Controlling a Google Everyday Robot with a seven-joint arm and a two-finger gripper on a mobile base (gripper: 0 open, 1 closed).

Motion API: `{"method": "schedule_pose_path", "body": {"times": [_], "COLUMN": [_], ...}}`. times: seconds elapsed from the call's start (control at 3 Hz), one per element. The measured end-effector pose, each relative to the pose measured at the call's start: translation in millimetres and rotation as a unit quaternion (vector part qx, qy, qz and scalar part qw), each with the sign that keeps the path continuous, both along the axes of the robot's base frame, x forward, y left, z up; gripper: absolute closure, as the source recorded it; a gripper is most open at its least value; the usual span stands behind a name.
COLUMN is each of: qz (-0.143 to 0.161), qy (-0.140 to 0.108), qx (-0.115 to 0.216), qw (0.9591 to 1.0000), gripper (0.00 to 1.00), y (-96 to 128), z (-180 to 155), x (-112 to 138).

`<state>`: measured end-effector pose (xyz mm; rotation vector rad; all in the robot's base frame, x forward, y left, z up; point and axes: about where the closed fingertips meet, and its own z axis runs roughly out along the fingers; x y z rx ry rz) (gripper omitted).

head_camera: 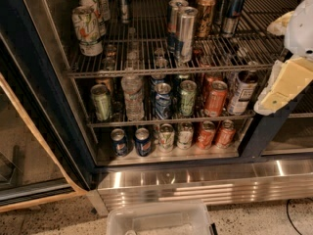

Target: Pick redbull can from top shelf of fridge

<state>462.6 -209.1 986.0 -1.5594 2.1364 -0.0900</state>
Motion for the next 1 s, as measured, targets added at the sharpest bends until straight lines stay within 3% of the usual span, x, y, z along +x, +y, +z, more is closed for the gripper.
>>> {"method": "schedule_pose_path", "body": {"times": [0.67,1.0], "qz": [-0.003,-0.029], "qy": [-0.01,-0.037], "qx": [0.013,0.046], "qw": [0.9999,0.9979], "gripper": [0.0,0.0], "y": [2,-2], "z": [0,-1], "x": [3,11]}}
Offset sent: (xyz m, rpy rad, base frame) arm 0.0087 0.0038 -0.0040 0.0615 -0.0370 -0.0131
